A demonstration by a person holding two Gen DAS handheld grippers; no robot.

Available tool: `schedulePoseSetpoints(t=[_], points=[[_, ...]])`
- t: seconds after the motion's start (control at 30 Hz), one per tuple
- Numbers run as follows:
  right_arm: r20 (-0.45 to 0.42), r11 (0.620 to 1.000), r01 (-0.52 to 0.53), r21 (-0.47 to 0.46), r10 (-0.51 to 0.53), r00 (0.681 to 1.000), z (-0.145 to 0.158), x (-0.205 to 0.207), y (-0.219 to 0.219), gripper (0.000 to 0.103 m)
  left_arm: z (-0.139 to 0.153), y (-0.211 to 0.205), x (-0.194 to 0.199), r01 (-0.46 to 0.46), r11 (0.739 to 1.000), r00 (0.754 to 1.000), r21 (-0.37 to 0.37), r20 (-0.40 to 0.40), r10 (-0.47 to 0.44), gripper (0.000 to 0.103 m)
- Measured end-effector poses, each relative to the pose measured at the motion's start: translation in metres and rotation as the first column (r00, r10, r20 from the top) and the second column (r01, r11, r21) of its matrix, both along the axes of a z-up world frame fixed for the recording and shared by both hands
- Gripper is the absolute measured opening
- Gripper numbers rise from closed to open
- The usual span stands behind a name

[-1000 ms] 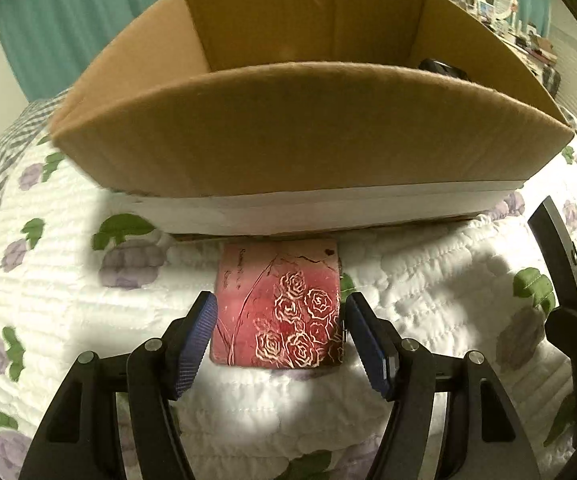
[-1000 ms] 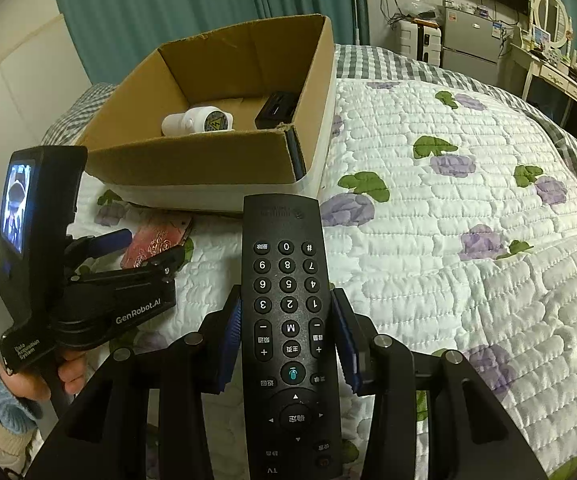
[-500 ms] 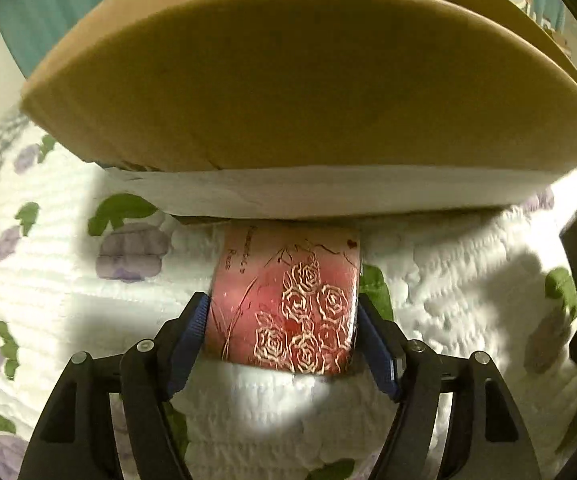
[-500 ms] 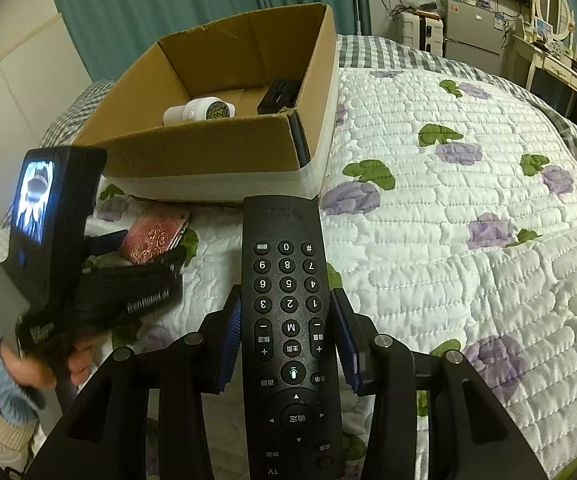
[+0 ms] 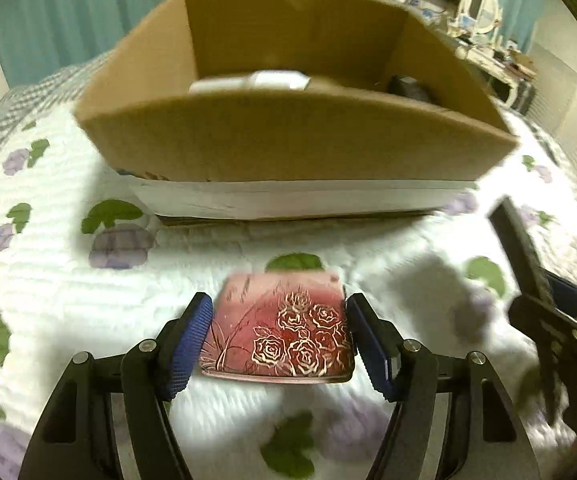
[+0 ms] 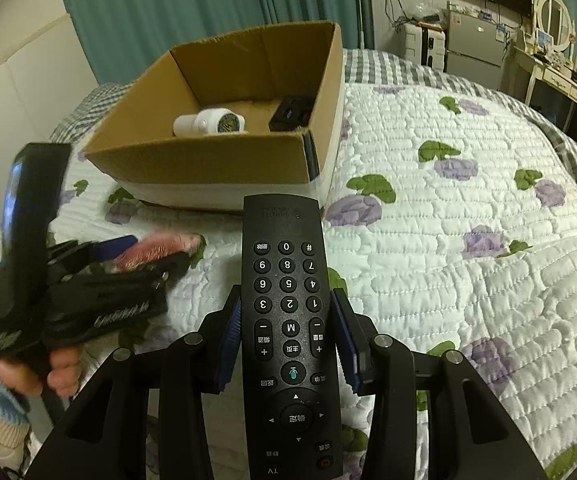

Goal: Organize rigid objects
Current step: 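Grasp the pink rose-patterned card case with the left tool while the right tool holds the remote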

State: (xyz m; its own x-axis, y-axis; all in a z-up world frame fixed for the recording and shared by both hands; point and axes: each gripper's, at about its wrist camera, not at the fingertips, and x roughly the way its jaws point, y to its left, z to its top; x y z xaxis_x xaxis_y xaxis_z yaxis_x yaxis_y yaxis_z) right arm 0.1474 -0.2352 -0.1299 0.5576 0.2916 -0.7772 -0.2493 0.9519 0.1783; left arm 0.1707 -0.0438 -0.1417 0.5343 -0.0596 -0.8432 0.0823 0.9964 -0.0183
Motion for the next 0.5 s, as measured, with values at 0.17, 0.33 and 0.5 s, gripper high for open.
schedulePoseSetpoints(t=[0.17, 0.33, 0.5], points=[[0.051, 1.000, -0.010, -0.010, 0.011, 0.999, 0.019, -0.013, 0.007, 0.041, 0.016, 0.004, -0.024, 0.069, 0.996, 0.998, -0.056, 0.016, -0.069, 0.015], [0.079, 0.999, -0.024, -0.022, 0.026, 0.997, 0.029, -0.023, 0.015, 0.041, -0.004, 0.004, -0.023, 0.028, 0.999, 0.998, -0.043, -0.057, -0.030, 0.008], [0.068, 1.000, -0.012, -0.026, 0.014, 0.998, 0.026, -0.025, 0.012, 0.041, 0.001, 0.013, -0.022, 0.025, 0.998, 0.998, -0.065, -0.054, -0.028, 0.020]])
